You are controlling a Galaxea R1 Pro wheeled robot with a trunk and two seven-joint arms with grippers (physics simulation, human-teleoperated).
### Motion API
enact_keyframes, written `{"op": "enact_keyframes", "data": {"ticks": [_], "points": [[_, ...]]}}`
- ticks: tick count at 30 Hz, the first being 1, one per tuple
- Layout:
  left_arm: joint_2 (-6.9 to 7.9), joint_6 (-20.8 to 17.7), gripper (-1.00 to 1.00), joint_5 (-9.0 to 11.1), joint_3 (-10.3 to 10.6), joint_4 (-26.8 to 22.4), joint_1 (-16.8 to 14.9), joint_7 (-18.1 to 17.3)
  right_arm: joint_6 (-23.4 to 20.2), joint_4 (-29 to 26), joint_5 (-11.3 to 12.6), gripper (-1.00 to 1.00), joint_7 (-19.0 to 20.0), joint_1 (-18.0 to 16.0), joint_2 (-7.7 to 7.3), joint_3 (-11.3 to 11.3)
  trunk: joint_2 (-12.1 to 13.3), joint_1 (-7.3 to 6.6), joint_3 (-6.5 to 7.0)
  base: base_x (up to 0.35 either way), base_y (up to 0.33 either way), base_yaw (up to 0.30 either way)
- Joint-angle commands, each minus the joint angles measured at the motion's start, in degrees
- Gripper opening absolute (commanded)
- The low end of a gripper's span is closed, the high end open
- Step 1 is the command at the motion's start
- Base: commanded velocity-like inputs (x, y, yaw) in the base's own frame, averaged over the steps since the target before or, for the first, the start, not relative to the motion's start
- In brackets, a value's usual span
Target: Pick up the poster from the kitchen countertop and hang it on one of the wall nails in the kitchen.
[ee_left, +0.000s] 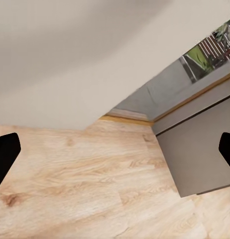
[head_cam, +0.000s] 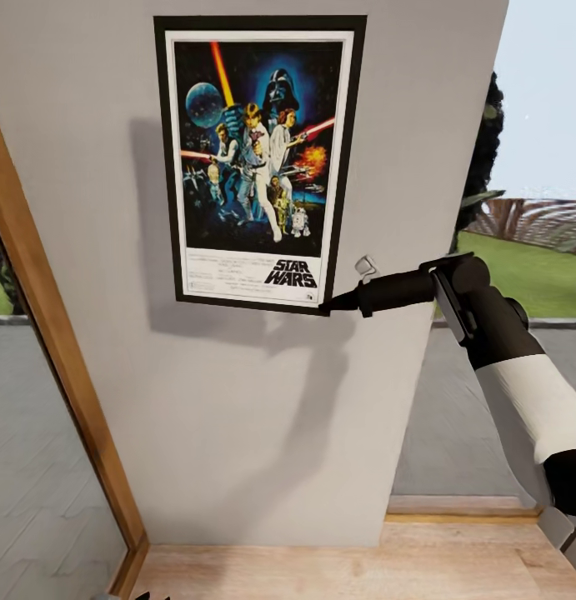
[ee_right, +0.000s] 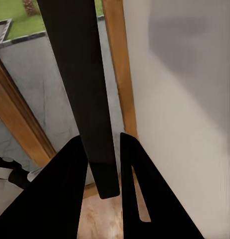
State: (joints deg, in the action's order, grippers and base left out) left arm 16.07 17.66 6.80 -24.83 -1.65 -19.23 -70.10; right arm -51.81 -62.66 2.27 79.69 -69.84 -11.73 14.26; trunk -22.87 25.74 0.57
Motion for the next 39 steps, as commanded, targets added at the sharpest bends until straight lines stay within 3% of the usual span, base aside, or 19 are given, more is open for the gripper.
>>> {"op": "enact_keyframes", "data": {"ticks": [1,39], "points": [[0.02,0.26,1.0,0.58,0.48,0.07,-0.02,-0.12,-0.65,0.0,0.28,-1.0,0.03,-0.03,-0.05,0.09,-0.04,0.04,-0.02,0.124,0.0,0.0],[0.02,0.27,1.0,0.58,0.48,0.07,-0.02,-0.12,-0.65,0.08,0.28,-1.0,0.03,-0.03,-0.05,0.06,-0.04,0.04,-0.02,0.038,0.0,0.0]]}}
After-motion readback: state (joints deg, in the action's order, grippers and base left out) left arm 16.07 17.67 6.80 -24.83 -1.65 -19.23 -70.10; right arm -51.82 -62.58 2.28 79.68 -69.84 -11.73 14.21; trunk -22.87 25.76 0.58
